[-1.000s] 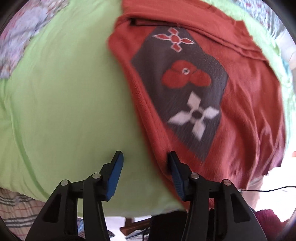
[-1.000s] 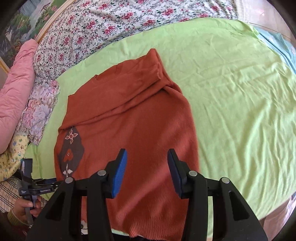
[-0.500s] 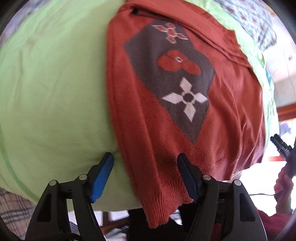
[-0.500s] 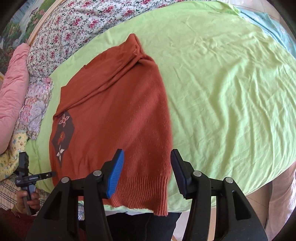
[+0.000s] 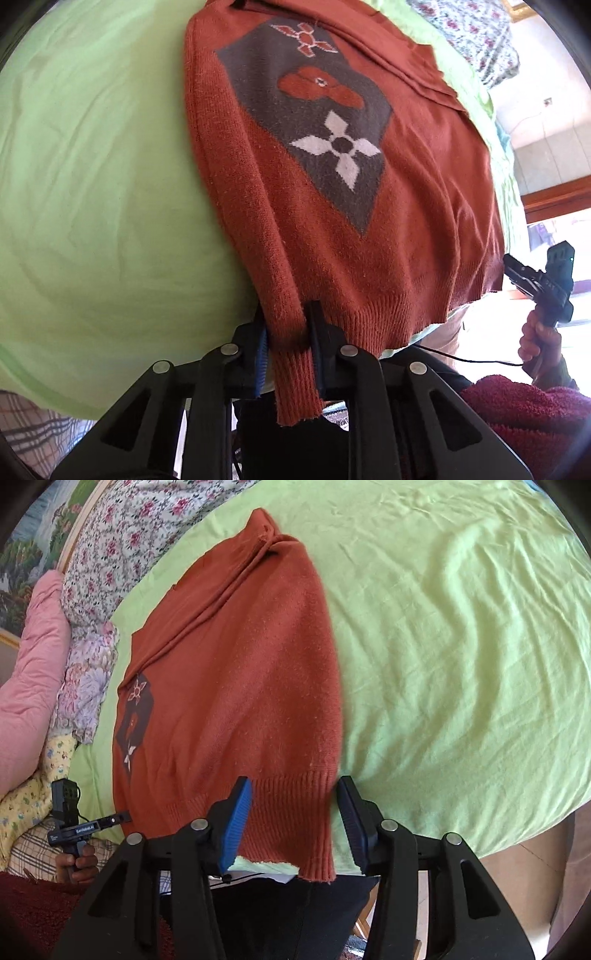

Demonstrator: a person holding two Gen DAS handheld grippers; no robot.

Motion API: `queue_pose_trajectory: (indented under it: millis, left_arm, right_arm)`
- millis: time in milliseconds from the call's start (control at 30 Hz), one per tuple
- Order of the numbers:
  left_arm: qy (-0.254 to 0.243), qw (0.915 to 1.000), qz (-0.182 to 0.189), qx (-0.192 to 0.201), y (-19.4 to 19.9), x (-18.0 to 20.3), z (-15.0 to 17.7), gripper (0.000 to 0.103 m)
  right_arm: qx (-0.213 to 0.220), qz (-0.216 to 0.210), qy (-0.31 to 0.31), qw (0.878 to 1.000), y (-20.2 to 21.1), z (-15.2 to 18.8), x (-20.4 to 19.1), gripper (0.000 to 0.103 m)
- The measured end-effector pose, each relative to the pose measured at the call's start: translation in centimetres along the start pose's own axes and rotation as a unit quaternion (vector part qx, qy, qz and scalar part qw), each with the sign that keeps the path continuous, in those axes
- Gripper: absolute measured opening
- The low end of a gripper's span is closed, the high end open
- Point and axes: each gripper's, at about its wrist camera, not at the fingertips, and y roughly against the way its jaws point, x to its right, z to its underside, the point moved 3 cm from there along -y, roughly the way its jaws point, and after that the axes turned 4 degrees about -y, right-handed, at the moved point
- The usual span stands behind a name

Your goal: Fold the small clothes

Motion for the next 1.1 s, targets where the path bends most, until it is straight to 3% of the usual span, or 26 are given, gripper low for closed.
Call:
queue_pose_trajectory:
  millis: [33, 67, 100, 200, 367, 533, 700, 1000, 1100]
  left_arm:
    - [0.001, 1.0000, 0.002, 0.003, -0.1, 0.1, 0.0, 0.016]
    - [0.003, 0.9999, 0.007, 0.007, -0.1, -0.1, 0.1, 0.013]
    - [0.006, 0.9999, 0.011, 0.008, 0.0, -0.4, 0.1, 0.010]
    - [0.001, 0.9992, 0.022, 0.033, 1.6, -0.4, 0.2, 0.006]
    - [-0.003, 0.9946, 0.040, 0.095, 5.8, 0.7, 0.4, 0.006]
    - [0.019, 0.9884, 0.055, 0.140, 8.9, 0.6, -1.6, 0.006]
    - [0.042, 0.9795, 0.072, 0.183, 10.9, 0.7, -5.6, 0.005]
    - [0.054, 0.9653, 0.041, 0.252, 12.9, 0.4, -15.9, 0.005]
    - [0.065, 0.9605, 0.029, 0.269, 13.0, -0.3, -19.5, 0.005]
  right_arm:
    - [-0.006, -0.002, 0.005, 1.000, -0.1, 0.1, -0.2, 0.040]
    - [-0.012, -0.001, 0.009, 1.000, -0.3, 0.4, -0.3, 0.028]
    - [-0.014, 0.003, 0.009, 1.000, -0.6, 0.6, -0.2, 0.008]
    - [-0.010, -0.008, -0.008, 1.000, -0.6, 0.9, 0.0, 0.007]
    - [0.026, -0.096, -0.047, 0.994, 2.6, 0.0, 0.2, 0.006]
    - [0.058, -0.146, -0.068, 0.985, 4.6, -3.0, -0.7, 0.006]
    - [0.088, -0.165, -0.041, 0.981, 5.5, -7.5, -4.5, 0.006]
    - [0.143, -0.166, -0.025, 0.975, 4.3, -17.1, -8.1, 0.006]
    - [0.158, -0.148, -0.014, 0.976, 3.3, -20.5, -8.9, 0.006]
